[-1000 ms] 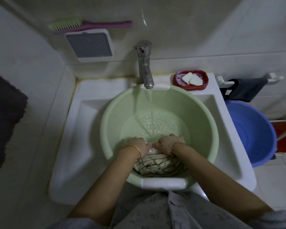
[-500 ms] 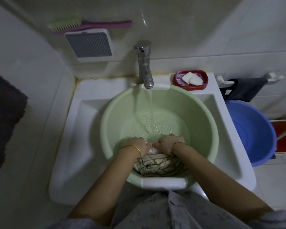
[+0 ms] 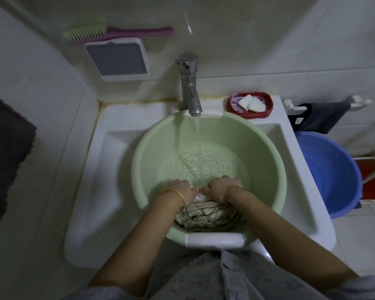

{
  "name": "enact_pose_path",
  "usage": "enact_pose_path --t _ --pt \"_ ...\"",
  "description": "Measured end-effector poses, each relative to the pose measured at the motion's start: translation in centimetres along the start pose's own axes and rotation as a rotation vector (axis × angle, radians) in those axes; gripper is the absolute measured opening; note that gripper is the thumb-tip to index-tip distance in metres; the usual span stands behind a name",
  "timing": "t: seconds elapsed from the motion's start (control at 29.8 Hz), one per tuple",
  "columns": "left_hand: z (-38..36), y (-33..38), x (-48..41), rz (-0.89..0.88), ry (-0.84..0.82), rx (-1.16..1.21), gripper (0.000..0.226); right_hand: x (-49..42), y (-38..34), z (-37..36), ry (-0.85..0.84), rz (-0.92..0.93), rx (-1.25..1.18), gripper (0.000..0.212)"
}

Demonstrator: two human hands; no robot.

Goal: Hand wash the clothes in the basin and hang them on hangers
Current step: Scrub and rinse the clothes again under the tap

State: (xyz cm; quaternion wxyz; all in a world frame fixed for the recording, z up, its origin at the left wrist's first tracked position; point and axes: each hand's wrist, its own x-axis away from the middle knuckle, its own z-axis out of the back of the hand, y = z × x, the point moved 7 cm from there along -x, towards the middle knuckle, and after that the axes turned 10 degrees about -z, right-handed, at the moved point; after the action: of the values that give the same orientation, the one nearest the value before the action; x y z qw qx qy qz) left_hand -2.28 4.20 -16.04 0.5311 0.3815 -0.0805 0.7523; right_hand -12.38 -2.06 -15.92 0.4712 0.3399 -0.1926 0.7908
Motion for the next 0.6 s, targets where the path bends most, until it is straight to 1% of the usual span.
enact_pose_path --t 0.6 --pt "0.11 0.01 0.05 -0.003 0.002 -0.033 0.055 0.09 0.05 0.03 0.002 -0.004 -0.001 0.054"
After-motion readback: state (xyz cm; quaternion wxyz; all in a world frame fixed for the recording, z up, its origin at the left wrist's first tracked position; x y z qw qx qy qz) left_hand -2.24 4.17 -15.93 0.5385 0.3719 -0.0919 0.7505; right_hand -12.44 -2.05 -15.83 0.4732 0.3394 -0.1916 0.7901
